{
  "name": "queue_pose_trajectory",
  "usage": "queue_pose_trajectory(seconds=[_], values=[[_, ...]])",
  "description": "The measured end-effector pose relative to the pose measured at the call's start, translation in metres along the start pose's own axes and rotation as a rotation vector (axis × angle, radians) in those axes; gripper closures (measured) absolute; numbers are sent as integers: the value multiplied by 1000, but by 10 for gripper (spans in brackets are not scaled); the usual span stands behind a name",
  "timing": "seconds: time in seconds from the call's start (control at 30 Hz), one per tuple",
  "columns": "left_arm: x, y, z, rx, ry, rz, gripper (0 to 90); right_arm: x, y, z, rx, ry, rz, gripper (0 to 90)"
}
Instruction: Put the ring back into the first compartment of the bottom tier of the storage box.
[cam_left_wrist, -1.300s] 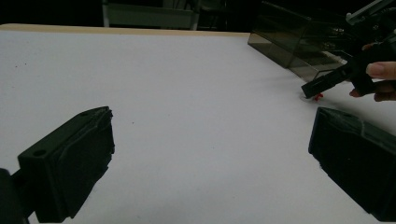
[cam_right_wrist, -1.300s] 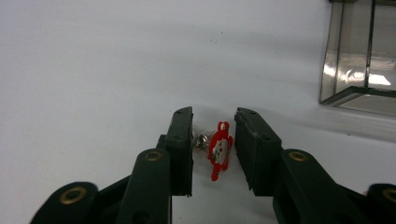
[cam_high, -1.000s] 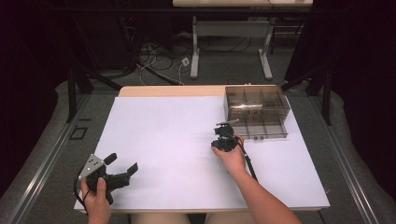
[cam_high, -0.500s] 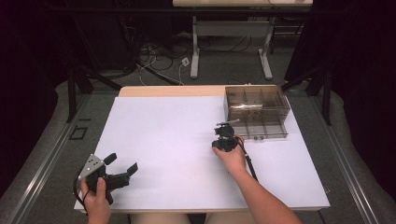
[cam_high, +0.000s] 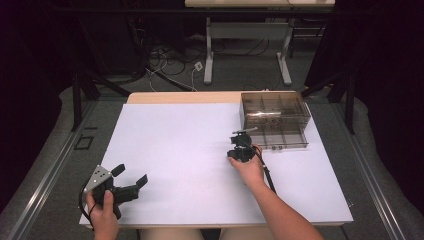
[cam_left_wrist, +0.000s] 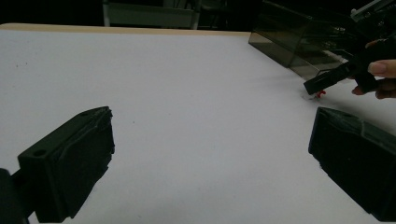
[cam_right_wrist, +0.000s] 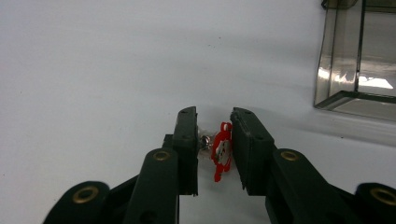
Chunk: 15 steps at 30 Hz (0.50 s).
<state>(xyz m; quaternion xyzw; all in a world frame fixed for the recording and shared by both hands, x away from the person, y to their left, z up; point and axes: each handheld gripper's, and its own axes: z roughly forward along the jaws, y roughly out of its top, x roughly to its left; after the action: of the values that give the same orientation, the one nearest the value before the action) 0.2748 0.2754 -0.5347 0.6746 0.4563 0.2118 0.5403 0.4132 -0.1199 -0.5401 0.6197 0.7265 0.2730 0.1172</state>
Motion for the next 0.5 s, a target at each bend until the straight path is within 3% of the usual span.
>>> queue_pose_trajectory(seconds=[0.5], values=[[0,0,0,0,-1,0,3,0,-1,-2,-42,9,-7,719]])
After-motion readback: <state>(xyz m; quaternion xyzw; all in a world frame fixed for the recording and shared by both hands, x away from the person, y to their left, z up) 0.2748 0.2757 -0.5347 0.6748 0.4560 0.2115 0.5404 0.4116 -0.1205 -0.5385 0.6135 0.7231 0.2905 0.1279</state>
